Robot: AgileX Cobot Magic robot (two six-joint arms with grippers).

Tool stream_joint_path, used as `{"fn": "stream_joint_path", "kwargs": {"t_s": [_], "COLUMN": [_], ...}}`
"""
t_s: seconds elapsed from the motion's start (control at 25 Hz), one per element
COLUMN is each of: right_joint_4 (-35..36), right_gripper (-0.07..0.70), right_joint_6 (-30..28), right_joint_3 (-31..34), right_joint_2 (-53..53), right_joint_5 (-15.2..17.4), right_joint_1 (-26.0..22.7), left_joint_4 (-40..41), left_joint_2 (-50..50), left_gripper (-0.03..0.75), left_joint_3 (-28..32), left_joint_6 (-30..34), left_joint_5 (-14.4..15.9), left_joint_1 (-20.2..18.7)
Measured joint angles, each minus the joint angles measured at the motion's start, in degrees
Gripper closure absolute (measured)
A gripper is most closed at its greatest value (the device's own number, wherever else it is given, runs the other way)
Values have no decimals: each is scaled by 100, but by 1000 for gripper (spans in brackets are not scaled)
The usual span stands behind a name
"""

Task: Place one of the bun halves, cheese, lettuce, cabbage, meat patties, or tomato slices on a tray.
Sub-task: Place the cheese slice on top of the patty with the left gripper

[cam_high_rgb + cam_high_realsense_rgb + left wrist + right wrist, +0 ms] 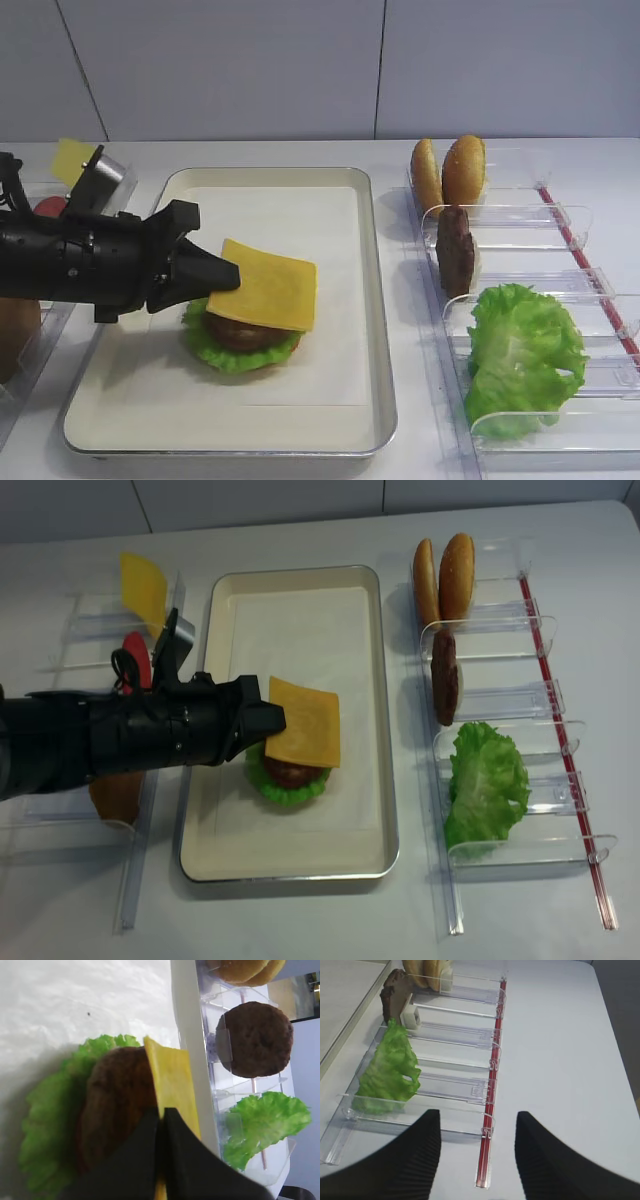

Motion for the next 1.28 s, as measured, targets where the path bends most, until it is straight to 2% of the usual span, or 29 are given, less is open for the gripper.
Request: {"fn": "stream_joint_path", "kwargs": {"t_s": [1.28], "right_joint_4": [0], "right_gripper": [287], "right_joint_6": [10], "right_joint_3": [0], "right_joint_2": [0], "right_joint_5": [0], "right_joint_1": [0], "left_joint_4": [319], "left_joint_2": [-107], "left_gripper": [706], "left_joint_3": [-44], "left_joint_6": [-519], "left_joint_5": [1], "left_joint_1": [11]}}
